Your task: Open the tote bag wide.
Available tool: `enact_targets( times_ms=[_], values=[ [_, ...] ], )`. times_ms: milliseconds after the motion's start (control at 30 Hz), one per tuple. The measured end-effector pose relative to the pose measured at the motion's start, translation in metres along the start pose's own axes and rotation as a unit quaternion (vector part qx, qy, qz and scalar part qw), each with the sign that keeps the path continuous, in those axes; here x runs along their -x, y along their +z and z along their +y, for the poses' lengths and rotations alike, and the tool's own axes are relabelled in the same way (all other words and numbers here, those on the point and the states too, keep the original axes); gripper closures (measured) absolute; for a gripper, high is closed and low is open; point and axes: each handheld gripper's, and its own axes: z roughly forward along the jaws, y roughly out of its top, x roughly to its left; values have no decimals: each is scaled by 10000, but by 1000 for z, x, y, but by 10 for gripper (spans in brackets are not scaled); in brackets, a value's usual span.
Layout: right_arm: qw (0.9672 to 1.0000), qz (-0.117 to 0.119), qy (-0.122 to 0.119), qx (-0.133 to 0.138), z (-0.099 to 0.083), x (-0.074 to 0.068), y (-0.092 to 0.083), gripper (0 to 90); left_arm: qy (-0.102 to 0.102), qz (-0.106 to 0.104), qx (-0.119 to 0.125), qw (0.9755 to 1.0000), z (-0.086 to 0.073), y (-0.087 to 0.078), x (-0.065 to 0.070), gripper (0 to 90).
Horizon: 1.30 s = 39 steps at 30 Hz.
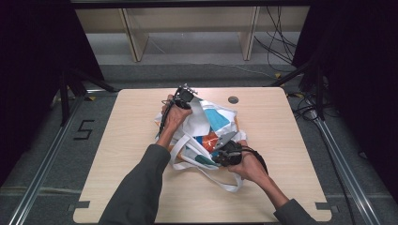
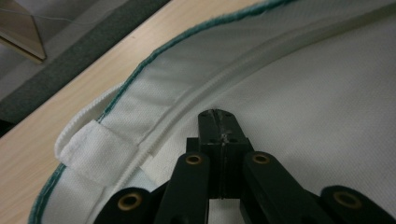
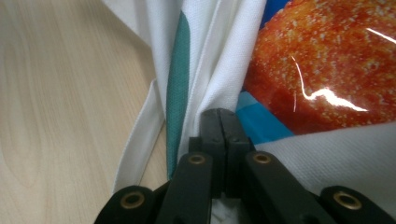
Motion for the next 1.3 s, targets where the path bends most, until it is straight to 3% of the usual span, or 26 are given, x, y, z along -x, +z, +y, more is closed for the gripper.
enact_targets(
  times_ms=[67,100,133,200,233,267,333,367,433,567,600,667,700,733,767,800,833,900,967,1000,1067,1133,1167,1200,1267,1300],
  values=[
    [9999,33,99,-29,1,0,-3,900,-30,-42,22,10000,1,-5,1,897],
    [9999,-1,-127,84,2,4,-4,900,-86,-263,77,9996,1,-12,0,897],
    [9996,-76,-1,288,7,4,-11,900,-153,-375,140,9991,0,-16,-2,896],
    [9978,-275,27,596,15,11,-19,900,-366,-671,376,9964,-5,-28,-6,895],
    [9978,-275,27,596,15,11,-19,900,-430,-869,424,9944,-9,-32,-6,895],
    [9962,-386,-48,783,27,15,-26,900,-415,-1005,443,9931,-13,-36,-6,889],
    [9957,-436,-71,815,35,17,-28,900,-287,-1239,389,9911,-25,-43,-1,883],
    [9951,-560,-114,802,44,20,-29,900,-286,-1526,300,9874,-34,-48,2,878],
    [9958,-601,-230,646,61,23,-21,900,-203,-1629,254,9861,-43,-51,5,875],
    [9953,-742,-608,135,71,23,5,900,-147,-1899,141,9816,-55,-58,8,873],
    [9955,-743,-578,74,73,23,15,900,-69,-1992,79,9799,-57,-60,8,873],
    [9930,-971,-666,96,76,26,17,900,47,-2036,27,9790,-62,-62,9,876],
    [9912,-1147,-655,94,78,32,19,900,156,-2142,112,9766,-64,-61,7,877],
    [9912,-1147,-655,94,78,32,19,900,119,-2179,108,9758,-66,-62,7,877],
    [9902,-1280,-537,127,82,43,22,900,132,-2212,52,9751,-69,-66,6,882],
    [9902,-1280,-537,127,82,43,22,900,-15,-2189,39,9757,-72,-69,8,882],
    [9878,-1442,-583,73,84,46,23,900,118,-2202,2,9754,-77,-73,7,887],
    [9852,-1631,-512,-68,94,65,28,900,69,-2223,62,9749,-85,-78,6,892],
    [9858,-1630,-400,-98,97,70,30,900,55,-2266,117,9739,-97,-83,2,893],
    [9861,-1651,-76,-147,104,85,35,900,-34,-2289,171,9733,-104,-83,1,894],
    [9868,-1612,57,-133,106,94,36,900,-249,-2419,215,9697,-116,-81,-1,894],
    [9849,-1691,296,-205,110,105,36,900,-322,-2478,275,9679,-121,-80,-2,895],
    [9819,-1801,483,-324,113,111,37,900,-425,-2471,355,9674,-121,-80,-1,895],
    [9825,-1736,551,-381,113,115,38,900,-296,-2455,300,9685,-120,-81,-3,894],
    [9830,-1702,564,-394,114,117,38,900,-339,-2384,407,9697,-119,-80,-1,893],
    [9848,-1614,548,-338,112,116,35,900,-320,-2355,475,9702,-118,-81,-1,880]
  ],
)
